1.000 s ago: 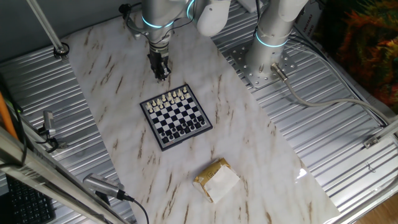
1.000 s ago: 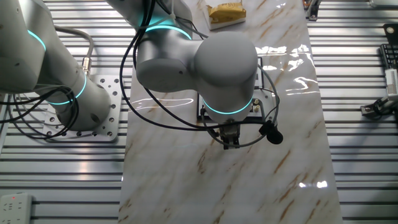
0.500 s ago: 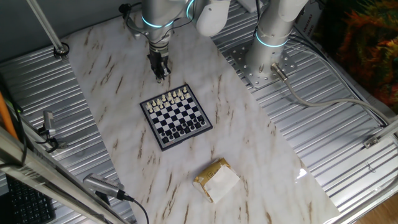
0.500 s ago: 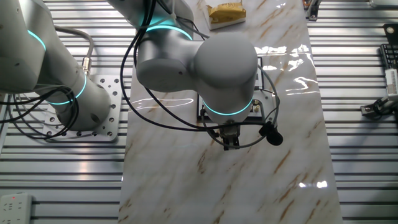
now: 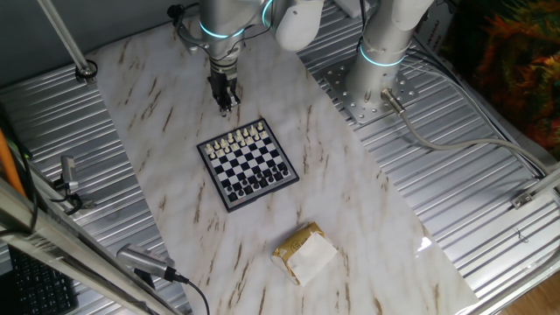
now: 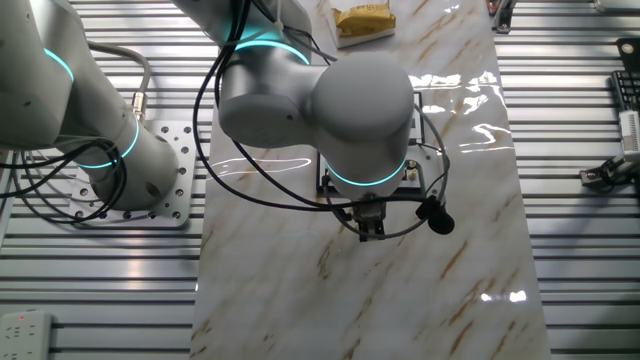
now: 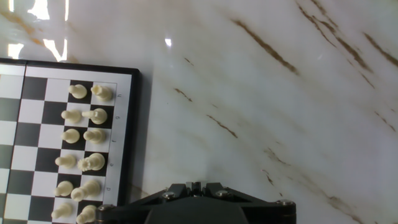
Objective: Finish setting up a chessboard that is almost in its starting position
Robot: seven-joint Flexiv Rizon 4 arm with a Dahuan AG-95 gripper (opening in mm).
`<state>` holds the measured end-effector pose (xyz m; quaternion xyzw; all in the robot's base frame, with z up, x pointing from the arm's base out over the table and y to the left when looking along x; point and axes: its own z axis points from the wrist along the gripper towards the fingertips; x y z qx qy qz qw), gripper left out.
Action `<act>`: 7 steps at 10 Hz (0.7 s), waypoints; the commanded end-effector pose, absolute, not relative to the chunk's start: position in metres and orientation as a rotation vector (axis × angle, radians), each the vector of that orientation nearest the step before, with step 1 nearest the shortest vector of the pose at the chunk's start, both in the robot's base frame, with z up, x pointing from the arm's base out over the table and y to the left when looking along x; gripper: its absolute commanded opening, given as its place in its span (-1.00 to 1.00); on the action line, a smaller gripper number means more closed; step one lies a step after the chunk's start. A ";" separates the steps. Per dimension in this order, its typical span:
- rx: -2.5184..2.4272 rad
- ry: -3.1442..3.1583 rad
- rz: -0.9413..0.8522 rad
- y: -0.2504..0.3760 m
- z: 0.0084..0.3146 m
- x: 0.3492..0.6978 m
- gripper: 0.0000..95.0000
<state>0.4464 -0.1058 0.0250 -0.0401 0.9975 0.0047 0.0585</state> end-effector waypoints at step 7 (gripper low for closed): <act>-0.122 3.024 0.025 -0.106 0.025 0.446 -1.00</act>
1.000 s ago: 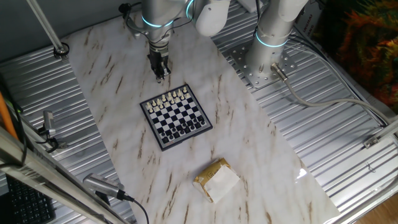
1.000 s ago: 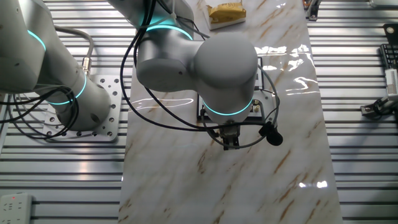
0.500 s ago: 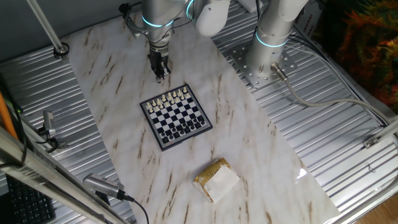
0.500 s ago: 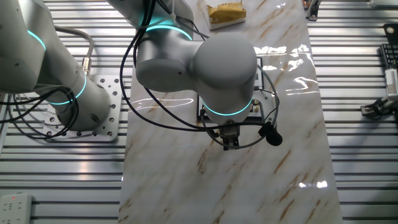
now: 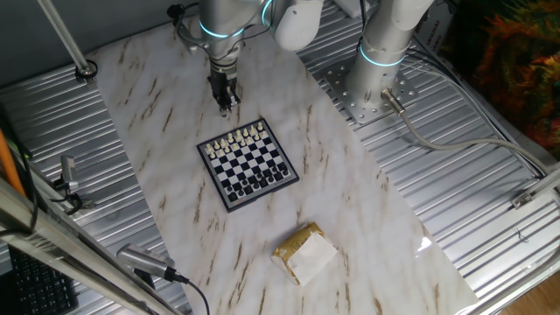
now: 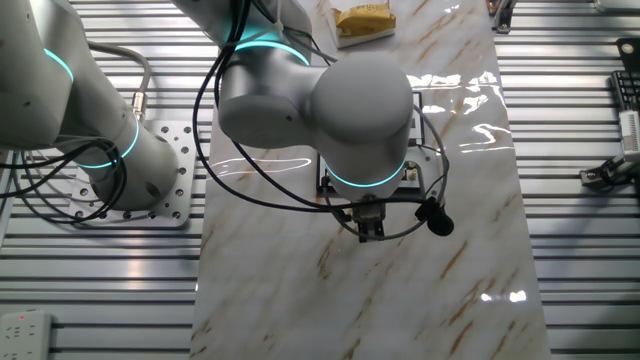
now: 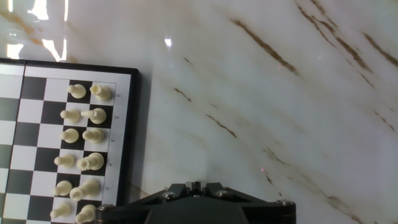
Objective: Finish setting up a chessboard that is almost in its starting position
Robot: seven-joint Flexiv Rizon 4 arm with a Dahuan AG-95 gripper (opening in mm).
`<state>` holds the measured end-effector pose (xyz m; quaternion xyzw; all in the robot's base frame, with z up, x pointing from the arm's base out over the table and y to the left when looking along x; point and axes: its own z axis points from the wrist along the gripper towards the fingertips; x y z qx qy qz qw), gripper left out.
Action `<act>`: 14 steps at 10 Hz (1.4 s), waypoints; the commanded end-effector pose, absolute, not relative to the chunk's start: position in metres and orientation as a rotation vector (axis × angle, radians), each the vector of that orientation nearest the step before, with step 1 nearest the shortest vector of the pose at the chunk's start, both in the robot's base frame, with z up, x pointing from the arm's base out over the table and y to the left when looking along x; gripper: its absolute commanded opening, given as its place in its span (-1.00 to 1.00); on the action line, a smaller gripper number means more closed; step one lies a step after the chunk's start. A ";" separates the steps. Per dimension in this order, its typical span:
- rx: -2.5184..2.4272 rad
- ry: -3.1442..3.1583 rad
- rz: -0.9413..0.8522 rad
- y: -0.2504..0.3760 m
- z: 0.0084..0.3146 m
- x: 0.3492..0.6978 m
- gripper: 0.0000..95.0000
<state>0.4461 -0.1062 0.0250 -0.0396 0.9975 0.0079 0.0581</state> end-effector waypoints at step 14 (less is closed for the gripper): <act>-0.130 3.032 0.030 -0.106 0.036 0.446 -1.00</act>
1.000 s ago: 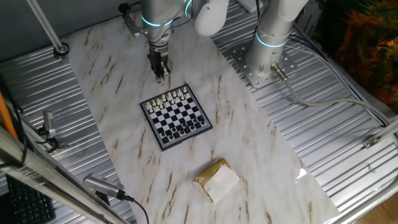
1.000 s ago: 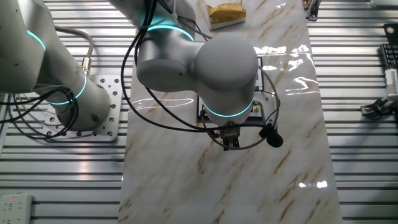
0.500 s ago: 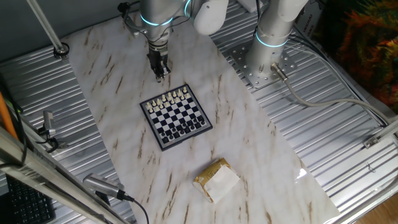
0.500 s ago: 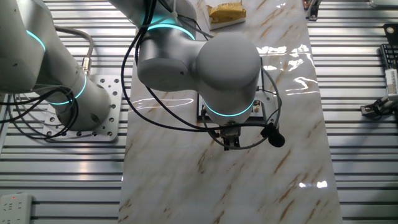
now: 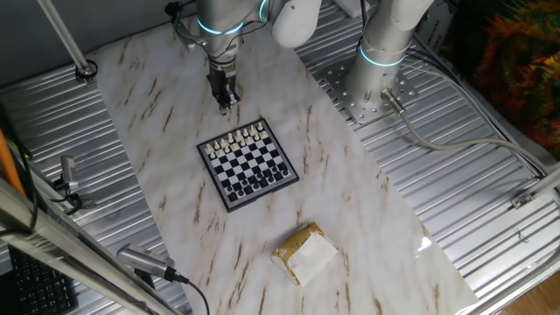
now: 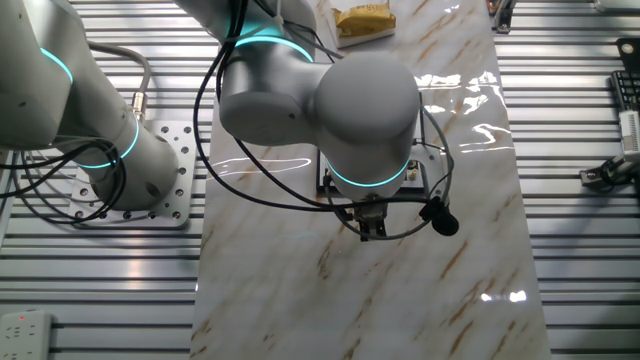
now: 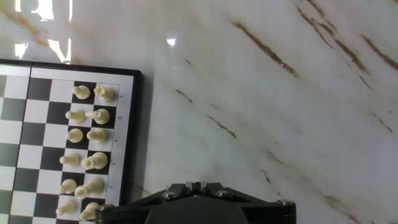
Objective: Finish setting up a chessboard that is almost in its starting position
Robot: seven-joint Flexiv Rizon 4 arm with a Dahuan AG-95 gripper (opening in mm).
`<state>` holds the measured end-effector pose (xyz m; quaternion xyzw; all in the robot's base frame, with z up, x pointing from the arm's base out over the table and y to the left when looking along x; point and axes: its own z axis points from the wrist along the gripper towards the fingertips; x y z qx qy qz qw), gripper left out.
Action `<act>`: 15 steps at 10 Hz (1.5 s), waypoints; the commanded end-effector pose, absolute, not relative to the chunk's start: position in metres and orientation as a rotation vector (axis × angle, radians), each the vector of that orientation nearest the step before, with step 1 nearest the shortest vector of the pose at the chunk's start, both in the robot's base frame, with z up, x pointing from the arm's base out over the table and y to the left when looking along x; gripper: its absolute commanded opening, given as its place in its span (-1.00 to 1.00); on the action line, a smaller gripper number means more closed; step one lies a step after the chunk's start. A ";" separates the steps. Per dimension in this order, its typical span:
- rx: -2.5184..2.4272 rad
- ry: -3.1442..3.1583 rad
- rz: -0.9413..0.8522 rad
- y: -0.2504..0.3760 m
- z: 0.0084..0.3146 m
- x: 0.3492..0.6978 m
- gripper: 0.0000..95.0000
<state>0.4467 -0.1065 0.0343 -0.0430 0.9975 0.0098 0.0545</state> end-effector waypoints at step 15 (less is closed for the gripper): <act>-0.160 3.033 0.020 -0.101 0.073 0.451 -1.00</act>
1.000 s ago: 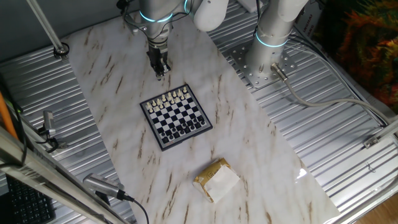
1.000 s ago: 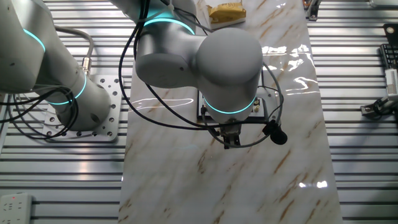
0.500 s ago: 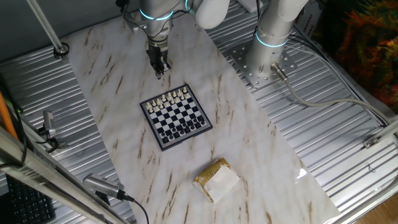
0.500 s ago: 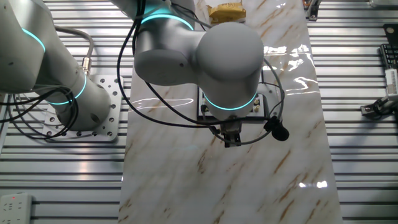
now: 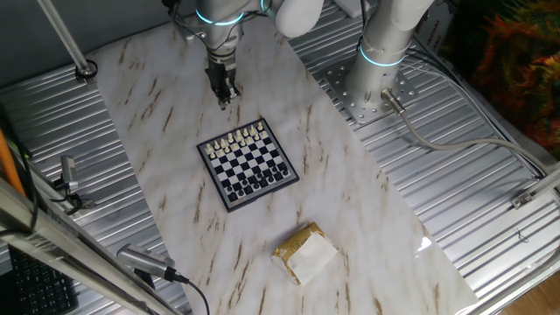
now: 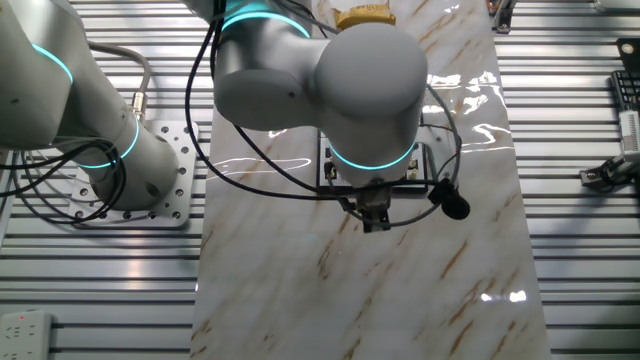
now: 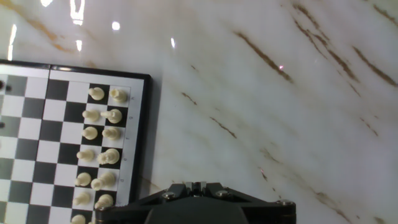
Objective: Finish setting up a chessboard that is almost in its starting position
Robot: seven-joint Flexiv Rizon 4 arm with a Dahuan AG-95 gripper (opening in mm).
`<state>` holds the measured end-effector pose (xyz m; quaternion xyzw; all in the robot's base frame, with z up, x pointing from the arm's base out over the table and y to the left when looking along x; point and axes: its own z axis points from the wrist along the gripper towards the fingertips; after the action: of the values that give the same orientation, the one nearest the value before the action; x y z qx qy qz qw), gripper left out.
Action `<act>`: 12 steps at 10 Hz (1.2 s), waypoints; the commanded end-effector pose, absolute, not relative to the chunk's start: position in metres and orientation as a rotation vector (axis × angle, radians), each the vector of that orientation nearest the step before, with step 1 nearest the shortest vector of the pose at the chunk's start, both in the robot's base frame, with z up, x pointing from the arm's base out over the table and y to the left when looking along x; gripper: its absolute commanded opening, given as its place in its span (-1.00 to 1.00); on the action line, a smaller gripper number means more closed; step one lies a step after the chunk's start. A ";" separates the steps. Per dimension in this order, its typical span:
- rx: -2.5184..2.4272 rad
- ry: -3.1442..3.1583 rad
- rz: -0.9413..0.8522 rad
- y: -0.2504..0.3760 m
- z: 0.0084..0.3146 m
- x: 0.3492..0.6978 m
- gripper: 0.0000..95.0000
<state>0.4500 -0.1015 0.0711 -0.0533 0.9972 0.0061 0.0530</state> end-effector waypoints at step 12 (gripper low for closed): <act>-0.135 3.033 0.010 -0.077 0.087 0.474 -1.00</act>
<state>0.4754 -0.0757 0.0878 -0.0443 0.9975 0.0025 0.0545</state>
